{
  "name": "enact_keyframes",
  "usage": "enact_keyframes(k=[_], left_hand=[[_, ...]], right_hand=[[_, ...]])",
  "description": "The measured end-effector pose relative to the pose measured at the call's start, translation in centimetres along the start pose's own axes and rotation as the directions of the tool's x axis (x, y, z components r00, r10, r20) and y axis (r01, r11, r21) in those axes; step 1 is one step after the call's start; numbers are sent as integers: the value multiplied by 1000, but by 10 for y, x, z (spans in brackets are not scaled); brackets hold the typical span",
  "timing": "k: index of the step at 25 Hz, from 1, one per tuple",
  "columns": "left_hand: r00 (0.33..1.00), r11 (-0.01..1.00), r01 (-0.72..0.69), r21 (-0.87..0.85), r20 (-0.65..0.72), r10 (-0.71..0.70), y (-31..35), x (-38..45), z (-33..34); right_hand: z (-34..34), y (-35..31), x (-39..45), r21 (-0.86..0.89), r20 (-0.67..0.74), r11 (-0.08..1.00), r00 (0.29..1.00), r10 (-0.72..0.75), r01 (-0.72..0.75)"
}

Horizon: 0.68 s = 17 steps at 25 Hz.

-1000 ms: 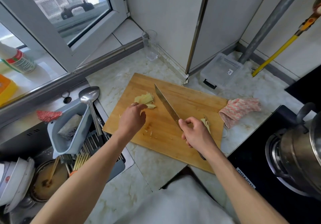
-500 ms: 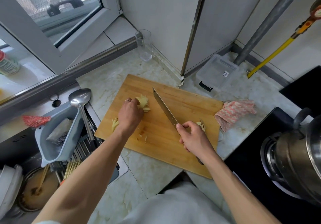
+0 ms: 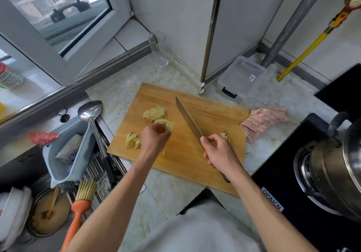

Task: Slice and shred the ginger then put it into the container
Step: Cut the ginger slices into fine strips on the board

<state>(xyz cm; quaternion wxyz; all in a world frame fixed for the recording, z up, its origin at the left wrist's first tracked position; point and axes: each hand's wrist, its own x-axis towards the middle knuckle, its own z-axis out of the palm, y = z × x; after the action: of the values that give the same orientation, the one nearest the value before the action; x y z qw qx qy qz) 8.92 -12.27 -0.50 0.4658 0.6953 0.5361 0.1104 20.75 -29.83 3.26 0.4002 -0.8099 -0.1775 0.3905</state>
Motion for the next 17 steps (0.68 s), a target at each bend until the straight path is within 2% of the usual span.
enact_keyframes(k=[2,4,7,9,11,13,15,17], left_hand=[[986,994,90,-58,144,-81,-3,-21,23],[986,997,65,31,152,-69,-4,-32,39],[993,956,-118,269,40,111,-5,-29,32],[970,891,-230,391,24,240,-8,-10,16],[929,757,-342,557,80,361,-10,12,3],[874,549,-434,714,184,450,-12,26,-3],[815,375,-500,780,279,508,-13,34,-6],[799,341,-520,783,304,519,-11,41,-12]], right_hand=[[-4,3,-2,11,-5,1000,1000,8,-8],[-6,6,-5,14,-8,1000,1000,9,-9],[-8,12,-8,15,-20,1000,1000,6,-5],[-9,14,-8,13,-28,1000,1000,3,-2],[-8,14,-8,15,-28,1000,1000,4,-3],[-7,14,-8,17,-21,1000,1000,6,-6],[-5,15,-7,14,-17,1000,1000,4,-4],[-5,16,-7,9,-13,1000,1000,4,-3]])
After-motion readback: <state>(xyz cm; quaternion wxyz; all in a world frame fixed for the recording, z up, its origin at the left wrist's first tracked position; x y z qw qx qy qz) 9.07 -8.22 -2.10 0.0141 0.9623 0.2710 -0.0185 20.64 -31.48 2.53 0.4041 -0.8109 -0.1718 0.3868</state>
